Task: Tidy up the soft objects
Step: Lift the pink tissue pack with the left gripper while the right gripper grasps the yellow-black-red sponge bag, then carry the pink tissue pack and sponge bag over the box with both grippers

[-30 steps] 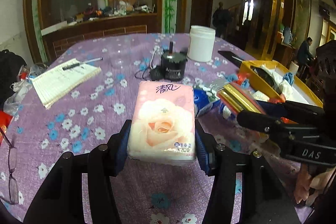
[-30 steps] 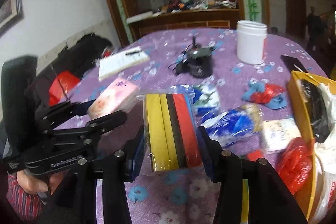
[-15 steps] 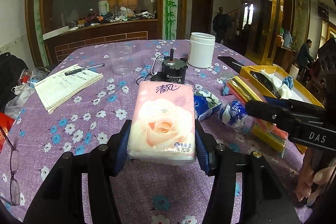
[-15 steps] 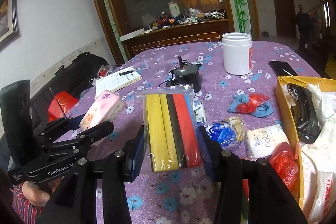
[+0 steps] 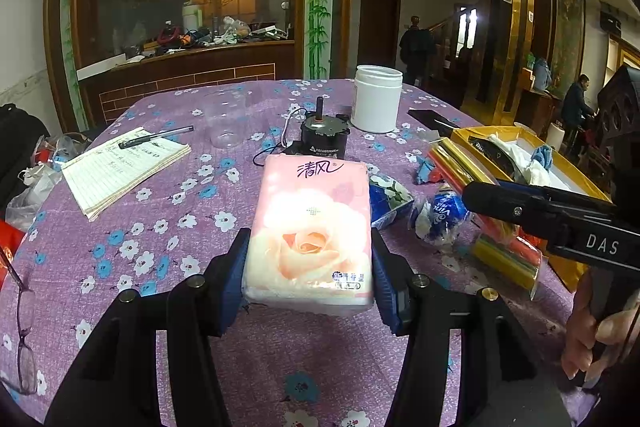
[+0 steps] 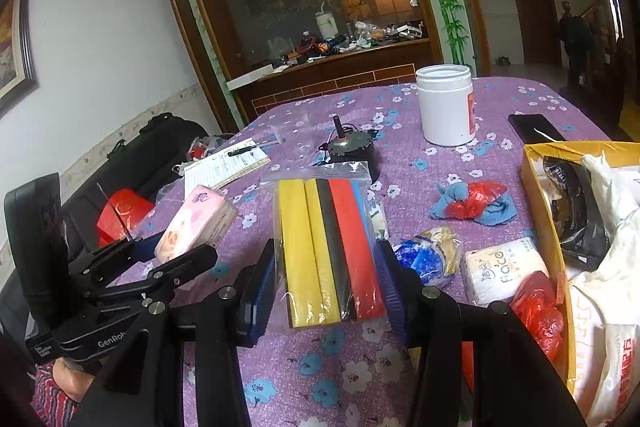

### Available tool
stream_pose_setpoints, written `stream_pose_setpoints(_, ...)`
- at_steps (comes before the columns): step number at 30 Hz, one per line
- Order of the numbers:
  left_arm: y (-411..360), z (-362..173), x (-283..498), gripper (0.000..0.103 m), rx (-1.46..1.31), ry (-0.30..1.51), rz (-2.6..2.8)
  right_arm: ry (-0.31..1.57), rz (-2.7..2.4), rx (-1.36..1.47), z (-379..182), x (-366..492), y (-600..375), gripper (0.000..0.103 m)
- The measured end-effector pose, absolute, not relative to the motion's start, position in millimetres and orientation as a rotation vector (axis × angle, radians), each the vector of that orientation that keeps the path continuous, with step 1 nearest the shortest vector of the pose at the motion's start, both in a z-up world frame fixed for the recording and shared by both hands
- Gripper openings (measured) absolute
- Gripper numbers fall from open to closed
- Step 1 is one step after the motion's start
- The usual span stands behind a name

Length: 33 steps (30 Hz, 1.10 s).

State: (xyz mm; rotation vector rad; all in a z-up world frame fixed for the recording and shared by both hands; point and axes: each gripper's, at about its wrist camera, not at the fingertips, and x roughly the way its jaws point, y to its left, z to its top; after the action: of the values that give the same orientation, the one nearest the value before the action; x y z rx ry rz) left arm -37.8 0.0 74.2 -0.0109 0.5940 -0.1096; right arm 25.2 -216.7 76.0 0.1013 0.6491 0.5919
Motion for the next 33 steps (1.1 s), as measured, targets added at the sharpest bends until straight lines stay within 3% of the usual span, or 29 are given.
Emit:
stream_pose_setpoints(18, -31, 79, -35, 0.053, -0.044, 0.663, -0.251, 0.669, 0.579, 0.211, 81, 33, -239, 0.048)
stream_pose_setpoints(33, -186, 111, -12, 0.053, -0.03, 0.713, -0.545, 0.58, 0.352, 0.387, 119, 23, -382, 0.049)
